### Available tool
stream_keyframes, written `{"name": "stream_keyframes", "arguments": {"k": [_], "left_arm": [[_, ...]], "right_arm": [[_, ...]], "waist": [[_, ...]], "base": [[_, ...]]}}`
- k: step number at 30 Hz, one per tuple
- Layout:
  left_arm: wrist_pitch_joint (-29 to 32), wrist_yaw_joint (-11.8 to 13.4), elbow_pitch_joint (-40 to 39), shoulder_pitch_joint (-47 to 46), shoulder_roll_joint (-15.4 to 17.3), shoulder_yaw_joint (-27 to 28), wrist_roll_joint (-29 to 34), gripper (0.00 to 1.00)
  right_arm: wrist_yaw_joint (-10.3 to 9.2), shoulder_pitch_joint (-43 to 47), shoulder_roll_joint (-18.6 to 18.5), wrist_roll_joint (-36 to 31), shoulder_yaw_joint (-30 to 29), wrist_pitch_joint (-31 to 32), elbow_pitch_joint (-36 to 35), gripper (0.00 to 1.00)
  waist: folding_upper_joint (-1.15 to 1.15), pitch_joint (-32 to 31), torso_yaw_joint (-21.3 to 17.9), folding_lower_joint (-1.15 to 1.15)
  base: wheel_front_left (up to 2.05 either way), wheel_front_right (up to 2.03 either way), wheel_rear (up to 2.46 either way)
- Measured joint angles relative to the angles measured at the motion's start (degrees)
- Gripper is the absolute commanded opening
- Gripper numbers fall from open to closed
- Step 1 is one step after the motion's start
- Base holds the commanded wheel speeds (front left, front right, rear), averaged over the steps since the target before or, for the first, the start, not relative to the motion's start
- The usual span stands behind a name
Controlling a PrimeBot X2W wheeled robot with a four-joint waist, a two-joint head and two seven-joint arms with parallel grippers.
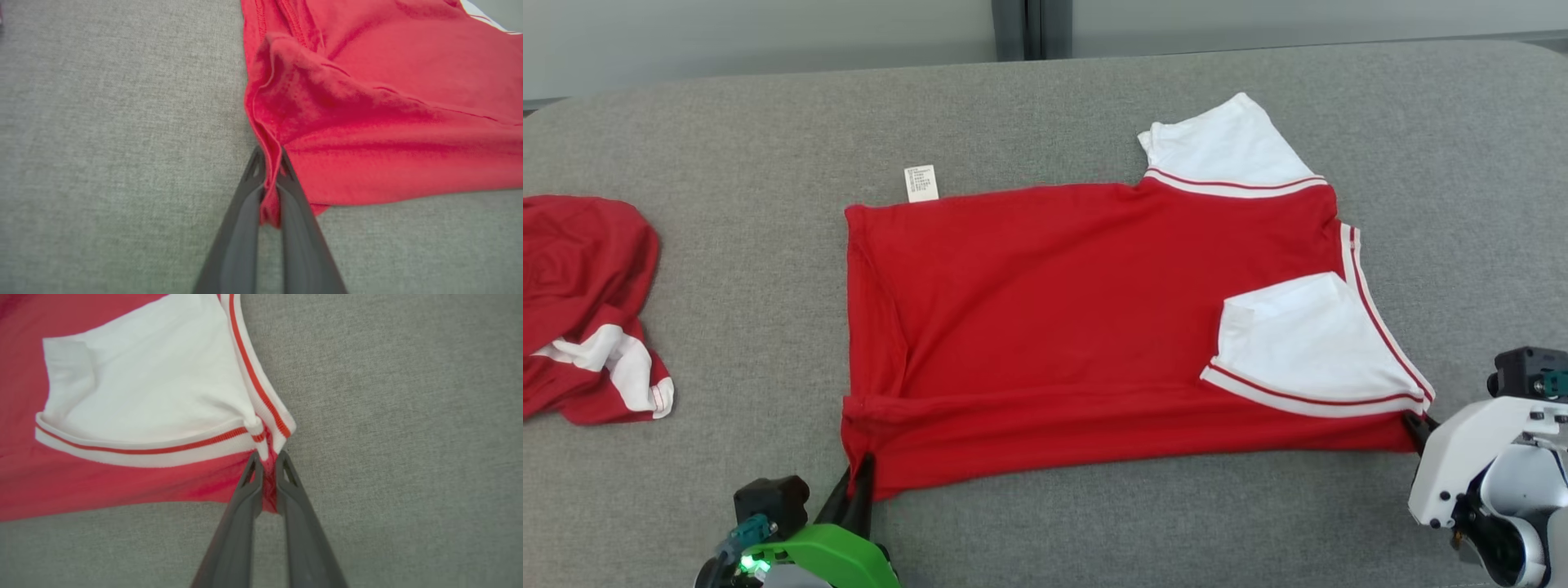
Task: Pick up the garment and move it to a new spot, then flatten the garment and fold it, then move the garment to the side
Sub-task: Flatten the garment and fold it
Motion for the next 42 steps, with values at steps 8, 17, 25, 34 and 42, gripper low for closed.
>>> {"name": "stream_keyframes", "arguments": {"k": [8, 17, 25, 34, 42], "left_arm": [[1.9, 1.4, -5.1, 5.0, 1.4, 0.0, -1.5, 1.00], [3.0, 3.2, -6.9, 5.8, 2.4, 0.8, -1.9, 1.00], [7.2, 5.1, -11.5, 5.0, 5.1, 2.5, -2.7, 1.00], [19.6, 2.5, -6.6, -12.7, 6.7, 0.8, -3.5, 1.00], [27.0, 0.5, 2.3, -29.5, 5.7, -1.3, -2.9, 1.00]], "right_arm": [[-0.01, 6.0, 2.2, 0.7, -1.1, 1.3, -2.9, 0.00], [-0.03, 4.6, 2.6, -0.1, -0.3, -2.6, 0.2, 1.00], [-0.03, -1.1, -0.3, -1.3, 0.7, -1.4, -1.1, 1.00], [-0.03, -18.5, -7.7, -0.5, 8.8, 7.0, 2.7, 1.00], [-0.04, -35.5, -10.5, 1.0, 16.5, 7.8, 11.4, 1.00]], "waist": [[0.00, -1.1, -0.4, 0.00], [0.00, -1.7, -1.0, 0.00], [0.00, -2.3, -0.7, 0.00], [0.00, 0.3, -0.4, 0.00], [0.00, 4.9, -0.4, 0.00]], "base": [[0.00, 0.00, 0.00], [0.00, 0.00, 0.00], [0.00, 0.00, 0.00], [0.00, 0.00, 0.00], [0.00, 0.00, 0.00]]}}
